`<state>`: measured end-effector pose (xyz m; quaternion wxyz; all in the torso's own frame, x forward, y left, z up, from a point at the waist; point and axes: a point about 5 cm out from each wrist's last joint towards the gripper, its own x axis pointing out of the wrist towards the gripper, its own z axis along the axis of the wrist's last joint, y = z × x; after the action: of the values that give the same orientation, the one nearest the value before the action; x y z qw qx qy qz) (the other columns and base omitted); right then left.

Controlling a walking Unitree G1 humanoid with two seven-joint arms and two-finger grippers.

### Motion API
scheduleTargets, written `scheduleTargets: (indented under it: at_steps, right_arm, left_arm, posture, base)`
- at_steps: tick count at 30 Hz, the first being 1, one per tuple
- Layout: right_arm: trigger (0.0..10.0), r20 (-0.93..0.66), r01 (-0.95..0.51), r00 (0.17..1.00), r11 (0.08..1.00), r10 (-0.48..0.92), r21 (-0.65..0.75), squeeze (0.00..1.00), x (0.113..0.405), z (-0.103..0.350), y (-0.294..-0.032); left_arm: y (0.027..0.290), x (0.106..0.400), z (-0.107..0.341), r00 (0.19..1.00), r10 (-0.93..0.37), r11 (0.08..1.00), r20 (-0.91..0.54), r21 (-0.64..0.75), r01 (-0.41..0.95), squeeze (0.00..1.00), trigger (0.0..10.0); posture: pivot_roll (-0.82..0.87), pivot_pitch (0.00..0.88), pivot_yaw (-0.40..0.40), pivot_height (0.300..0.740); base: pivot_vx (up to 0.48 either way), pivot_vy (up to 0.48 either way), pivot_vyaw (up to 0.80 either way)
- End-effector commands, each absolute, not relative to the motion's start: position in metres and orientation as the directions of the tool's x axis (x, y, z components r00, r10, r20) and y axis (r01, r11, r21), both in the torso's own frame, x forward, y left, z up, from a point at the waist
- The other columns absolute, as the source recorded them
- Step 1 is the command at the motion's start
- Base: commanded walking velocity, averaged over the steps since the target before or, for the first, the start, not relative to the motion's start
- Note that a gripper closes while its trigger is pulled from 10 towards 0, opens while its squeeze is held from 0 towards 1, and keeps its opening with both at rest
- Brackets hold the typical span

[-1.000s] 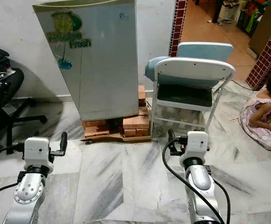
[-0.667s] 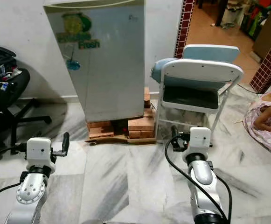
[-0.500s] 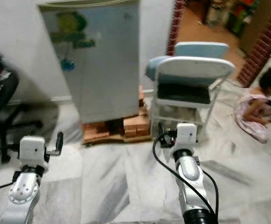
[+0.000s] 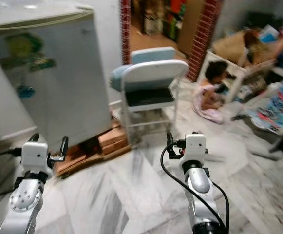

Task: Restocking fridge

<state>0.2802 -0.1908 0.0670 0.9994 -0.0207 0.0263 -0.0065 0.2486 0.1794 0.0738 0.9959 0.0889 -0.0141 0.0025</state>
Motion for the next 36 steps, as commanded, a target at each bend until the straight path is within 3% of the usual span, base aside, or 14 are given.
scheduleTargets:
  at_steps: [1,7,18,25,36]
  right_arm:
    - [10.0,-0.041,-0.002,0.999,0.999,0.000,-0.036,0.00,0.283,0.069,-0.184]
    - [10.0,-0.042,-0.003,0.999,0.999,0.001,-0.038,0.00,0.283,0.069,-0.185]
    - [10.0,-0.035,-0.005,0.999,0.999,0.004,-0.038,0.00,0.286,0.070,-0.185]
    - [10.0,-0.041,-0.027,0.999,0.999,0.026,-0.042,0.00,0.286,0.069,-0.184]
    - [10.0,-0.034,-0.030,0.999,0.999,0.029,-0.030,0.00,0.289,0.073,-0.181]
  left_arm:
    - [0.189,0.245,0.073,1.000,0.013,0.980,0.020,0.197,-0.017,0.00,10.0]
    - [0.188,0.244,0.070,1.000,0.012,0.983,0.007,0.185,-0.013,0.00,10.0]
    - [0.189,0.243,0.067,0.999,0.047,0.984,-0.010,0.173,-0.045,0.00,10.0]
    - [0.185,0.227,0.059,0.996,0.071,0.985,-0.049,0.164,-0.063,0.00,10.0]
    - [0.184,0.224,0.057,0.996,0.067,0.985,-0.061,0.165,-0.056,0.00,10.0]
  posture:
    - [-0.04,0.009,0.050,0.740]
    - [-0.04,0.009,0.050,0.740]
    - [-0.03,0.010,0.039,0.740]
    - [-0.02,0.017,0.024,0.740]
    - [-0.02,0.013,0.023,0.740]
  base:
    - [0.300,0.375,-0.80]
    - [0.281,0.389,-0.80]
    - [0.000,0.468,-0.76]
    - [0.000,0.480,0.00]
    - [0.000,0.480,0.00]
